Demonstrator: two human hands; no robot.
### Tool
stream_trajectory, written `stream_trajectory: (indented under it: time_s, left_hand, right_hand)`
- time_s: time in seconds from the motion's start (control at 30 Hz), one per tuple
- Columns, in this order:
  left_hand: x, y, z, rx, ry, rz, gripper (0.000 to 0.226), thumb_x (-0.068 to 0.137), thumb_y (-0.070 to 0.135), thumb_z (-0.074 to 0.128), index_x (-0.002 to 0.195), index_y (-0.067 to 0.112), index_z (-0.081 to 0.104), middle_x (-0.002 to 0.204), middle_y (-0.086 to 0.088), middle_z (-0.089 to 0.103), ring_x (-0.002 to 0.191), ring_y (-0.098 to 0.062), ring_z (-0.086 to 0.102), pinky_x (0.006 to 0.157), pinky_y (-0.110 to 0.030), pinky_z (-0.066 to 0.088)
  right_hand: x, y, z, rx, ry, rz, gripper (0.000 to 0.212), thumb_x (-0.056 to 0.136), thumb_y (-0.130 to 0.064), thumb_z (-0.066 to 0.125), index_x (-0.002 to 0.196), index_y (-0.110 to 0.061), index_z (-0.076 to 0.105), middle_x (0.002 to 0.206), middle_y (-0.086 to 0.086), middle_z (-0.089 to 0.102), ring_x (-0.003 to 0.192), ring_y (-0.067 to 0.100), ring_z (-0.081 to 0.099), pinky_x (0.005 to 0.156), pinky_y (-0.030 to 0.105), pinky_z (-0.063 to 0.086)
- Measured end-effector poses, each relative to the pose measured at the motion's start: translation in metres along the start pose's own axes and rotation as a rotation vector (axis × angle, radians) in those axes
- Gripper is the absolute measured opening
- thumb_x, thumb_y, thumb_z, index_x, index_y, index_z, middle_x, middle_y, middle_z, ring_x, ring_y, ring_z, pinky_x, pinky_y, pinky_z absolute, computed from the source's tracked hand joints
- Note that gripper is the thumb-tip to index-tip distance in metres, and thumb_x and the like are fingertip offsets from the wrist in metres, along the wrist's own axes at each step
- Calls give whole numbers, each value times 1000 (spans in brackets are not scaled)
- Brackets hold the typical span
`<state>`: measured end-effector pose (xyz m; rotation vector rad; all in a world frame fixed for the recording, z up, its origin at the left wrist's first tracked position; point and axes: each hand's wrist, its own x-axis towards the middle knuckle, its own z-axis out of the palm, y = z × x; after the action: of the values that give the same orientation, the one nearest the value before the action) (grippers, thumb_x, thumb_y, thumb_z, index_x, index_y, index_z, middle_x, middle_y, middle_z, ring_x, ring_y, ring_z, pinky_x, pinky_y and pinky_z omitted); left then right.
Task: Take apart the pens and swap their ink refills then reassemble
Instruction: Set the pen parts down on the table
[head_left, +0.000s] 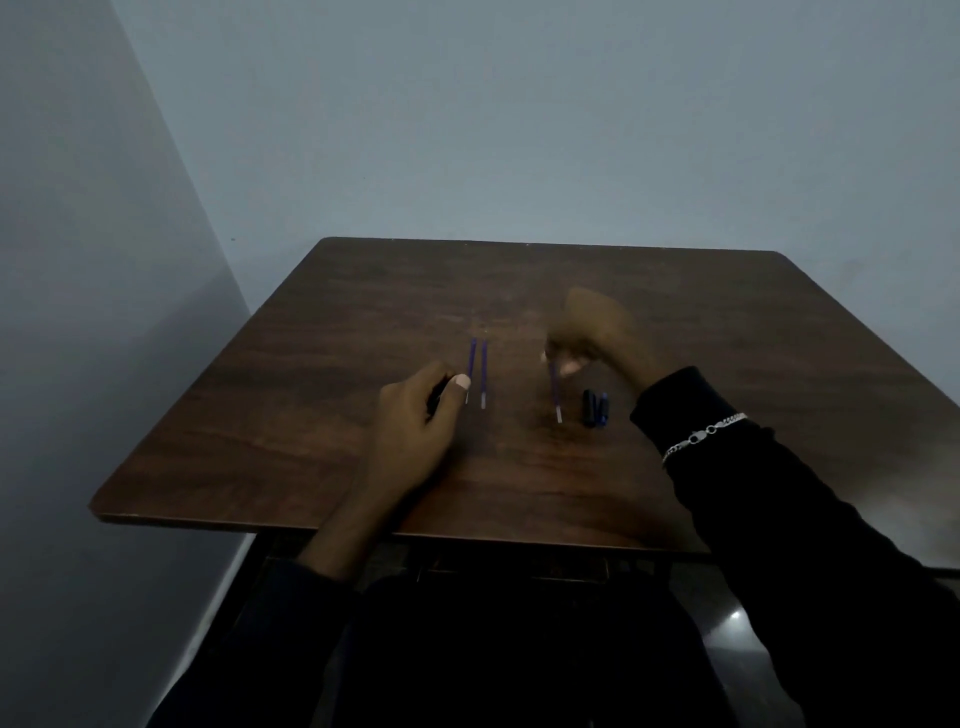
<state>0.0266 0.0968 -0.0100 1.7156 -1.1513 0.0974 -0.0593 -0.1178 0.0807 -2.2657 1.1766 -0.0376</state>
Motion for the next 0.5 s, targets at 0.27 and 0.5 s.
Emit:
stream_trajectory:
  time_s: [0.27,0.5]
  left_hand:
    - [-2,8,-2,11,-11,6,37,107,20,58,74,4,52,62,-10,51,57,-21,52,56,-37,38]
    - [-2,7,-2,15,-34,-8,34,107,22,56,76,8,57,64,-8,55,59,-20,55,57,-40,42]
  right_hand:
    - [6,-13,15,-64,-53,153,27,96,-1,64,121,6,62,121,18,71,96,23,74,97,38,59]
    - [4,-17,32,-111,8,104,26,97,-6,57,72,-7,53,98,10,60,75,22,58,74,32,49]
